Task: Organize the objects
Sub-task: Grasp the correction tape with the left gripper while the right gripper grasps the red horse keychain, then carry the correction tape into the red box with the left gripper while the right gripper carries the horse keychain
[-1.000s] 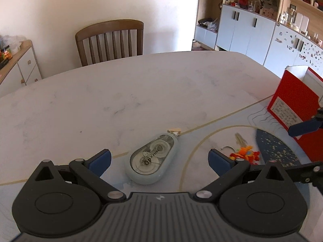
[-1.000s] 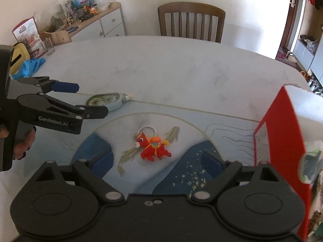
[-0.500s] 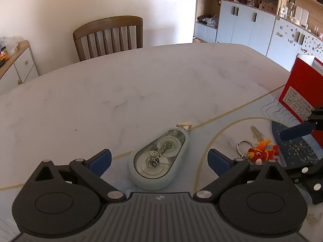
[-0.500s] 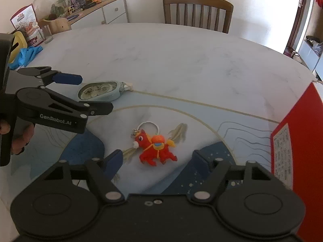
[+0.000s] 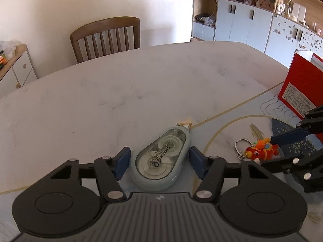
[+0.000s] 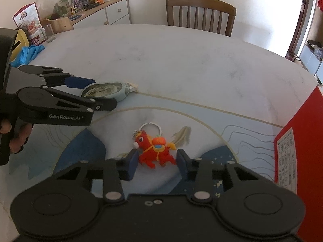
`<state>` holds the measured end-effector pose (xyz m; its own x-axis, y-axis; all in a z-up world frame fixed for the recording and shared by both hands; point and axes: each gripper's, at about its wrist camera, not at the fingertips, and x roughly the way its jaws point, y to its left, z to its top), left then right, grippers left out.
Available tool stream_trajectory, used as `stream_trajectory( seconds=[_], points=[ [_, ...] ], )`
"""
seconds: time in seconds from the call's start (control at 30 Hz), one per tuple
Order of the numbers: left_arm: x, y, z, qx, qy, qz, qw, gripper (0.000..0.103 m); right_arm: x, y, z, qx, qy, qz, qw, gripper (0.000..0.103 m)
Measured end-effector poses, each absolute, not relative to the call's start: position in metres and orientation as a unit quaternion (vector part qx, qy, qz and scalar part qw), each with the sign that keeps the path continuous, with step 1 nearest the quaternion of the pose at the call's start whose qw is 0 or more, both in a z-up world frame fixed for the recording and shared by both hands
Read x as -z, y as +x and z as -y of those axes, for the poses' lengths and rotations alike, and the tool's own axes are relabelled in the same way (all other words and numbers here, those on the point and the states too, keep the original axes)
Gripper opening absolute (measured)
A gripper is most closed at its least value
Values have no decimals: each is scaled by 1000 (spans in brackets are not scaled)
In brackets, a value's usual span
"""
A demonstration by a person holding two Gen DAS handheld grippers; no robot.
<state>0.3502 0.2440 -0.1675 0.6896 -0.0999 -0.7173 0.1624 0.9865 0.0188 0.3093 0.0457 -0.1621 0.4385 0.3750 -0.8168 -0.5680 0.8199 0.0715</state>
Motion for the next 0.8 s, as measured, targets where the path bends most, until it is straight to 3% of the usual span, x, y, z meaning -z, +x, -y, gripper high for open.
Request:
stream_trajectory(
  seconds=[0.3, 0.8],
  points=[
    [163, 345, -236, 54, 39, -391, 918, 61, 155, 306, -45, -262, -101, -453, 846, 39],
    [124, 305, -222, 35, 21, -394, 918, 61, 96, 266, -11, -258, -94, -435, 857, 39]
  ],
)
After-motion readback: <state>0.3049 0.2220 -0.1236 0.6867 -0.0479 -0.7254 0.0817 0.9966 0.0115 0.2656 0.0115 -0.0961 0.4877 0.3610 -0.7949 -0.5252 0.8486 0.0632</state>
